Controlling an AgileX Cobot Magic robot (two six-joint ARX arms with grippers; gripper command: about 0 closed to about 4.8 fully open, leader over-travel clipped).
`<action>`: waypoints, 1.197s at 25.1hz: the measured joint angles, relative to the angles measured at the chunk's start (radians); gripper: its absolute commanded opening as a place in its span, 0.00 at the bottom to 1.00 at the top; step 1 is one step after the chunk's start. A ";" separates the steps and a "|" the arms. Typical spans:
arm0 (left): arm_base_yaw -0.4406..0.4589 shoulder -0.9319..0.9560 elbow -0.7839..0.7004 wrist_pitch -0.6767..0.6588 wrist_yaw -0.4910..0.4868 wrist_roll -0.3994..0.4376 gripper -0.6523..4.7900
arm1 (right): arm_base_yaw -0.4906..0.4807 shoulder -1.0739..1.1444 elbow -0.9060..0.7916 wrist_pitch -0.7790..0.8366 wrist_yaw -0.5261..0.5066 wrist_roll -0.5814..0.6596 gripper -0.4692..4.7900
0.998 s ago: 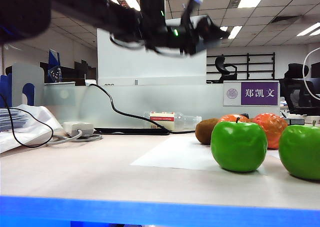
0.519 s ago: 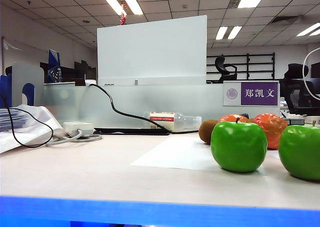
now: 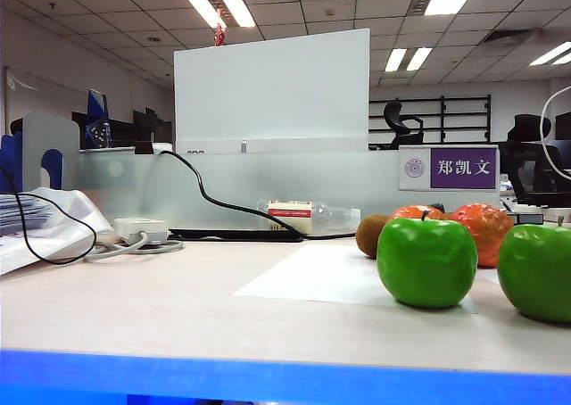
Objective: Put the same fruits together.
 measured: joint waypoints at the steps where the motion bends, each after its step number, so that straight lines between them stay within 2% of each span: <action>1: 0.000 -0.024 -0.002 -0.034 -0.027 -0.022 0.11 | 0.000 0.004 0.000 -0.002 -0.008 0.000 0.08; 2: 0.000 -0.074 -0.050 -0.045 -0.079 -0.062 0.11 | 0.000 0.016 0.000 -0.003 -0.028 0.000 0.08; 5: 0.000 -0.176 -0.161 -0.051 -0.108 -0.092 0.11 | 0.000 0.040 -0.001 -0.009 -0.036 0.000 0.08; 9: 0.000 -0.364 -0.371 -0.051 -0.224 -0.147 0.11 | 0.000 0.067 -0.001 -0.006 -0.079 0.000 0.08; 13: 0.000 -0.514 -0.747 -0.023 -0.261 -0.196 0.11 | 0.000 0.106 -0.002 -0.008 -0.153 0.037 0.08; 14: 0.000 -0.582 -0.895 -0.004 -0.260 -0.217 0.11 | 0.000 0.107 -0.002 -0.009 -0.163 0.046 0.08; 17: 0.000 -0.721 -1.181 0.143 -0.257 -0.278 0.11 | 0.000 0.105 -0.002 -0.008 -0.165 0.050 0.08; 18: 0.000 -0.794 -1.337 0.249 -0.257 -0.297 0.11 | 0.000 0.105 -0.002 -0.019 -0.165 0.050 0.08; 19: 0.000 -0.825 -1.403 0.285 -0.258 -0.301 0.11 | 0.000 0.104 -0.002 -0.035 -0.165 0.050 0.08; 20: 0.000 -0.887 -1.529 0.352 -0.257 -0.313 0.11 | 0.000 0.105 -0.002 -0.080 -0.165 0.050 0.08; 21: 0.000 -0.915 -1.582 0.389 -0.253 -0.323 0.11 | 0.000 0.105 -0.002 -0.104 -0.165 0.050 0.08; 22: 0.000 -0.974 -1.693 0.484 -0.239 -0.326 0.11 | 0.000 0.105 -0.003 -0.154 -0.165 0.050 0.08; 26: 0.000 -1.141 -1.933 0.585 -0.228 -0.347 0.11 | 0.000 0.102 -0.070 -0.207 -0.169 0.080 0.08; 30: 0.000 -1.253 -2.047 0.689 -0.219 -0.393 0.11 | 0.000 0.103 -0.182 -0.208 -0.216 0.134 0.08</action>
